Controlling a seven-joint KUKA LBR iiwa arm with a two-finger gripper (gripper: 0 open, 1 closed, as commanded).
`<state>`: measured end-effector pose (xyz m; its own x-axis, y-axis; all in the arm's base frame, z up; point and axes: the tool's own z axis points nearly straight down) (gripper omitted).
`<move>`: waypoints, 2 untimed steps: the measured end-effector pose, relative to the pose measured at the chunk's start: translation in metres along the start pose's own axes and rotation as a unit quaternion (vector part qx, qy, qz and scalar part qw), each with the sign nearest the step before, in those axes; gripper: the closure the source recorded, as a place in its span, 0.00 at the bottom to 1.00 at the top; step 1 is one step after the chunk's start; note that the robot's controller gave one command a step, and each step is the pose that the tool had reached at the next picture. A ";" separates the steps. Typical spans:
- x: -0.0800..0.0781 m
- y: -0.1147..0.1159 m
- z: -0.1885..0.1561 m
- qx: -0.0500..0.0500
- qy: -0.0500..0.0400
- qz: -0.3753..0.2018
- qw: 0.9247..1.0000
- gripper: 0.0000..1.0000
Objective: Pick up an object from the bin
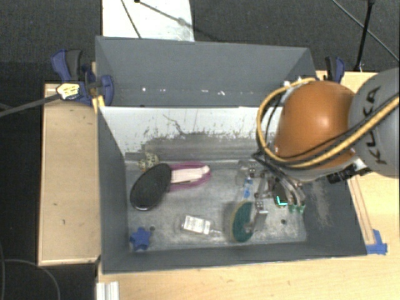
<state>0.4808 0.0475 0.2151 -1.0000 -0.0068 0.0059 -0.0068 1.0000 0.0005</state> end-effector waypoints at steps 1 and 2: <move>-0.012 -0.023 0.142 0.000 0.001 -0.115 0.993 0.00; 0.000 -0.069 0.138 0.002 -0.006 -0.312 0.950 0.00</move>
Offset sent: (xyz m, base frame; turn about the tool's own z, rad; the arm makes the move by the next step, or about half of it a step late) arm 0.0132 -0.0232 -0.1399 -0.2320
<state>0.4807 -0.0212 0.0769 -0.8011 -0.5984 -0.0059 -0.5984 0.8012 -0.0042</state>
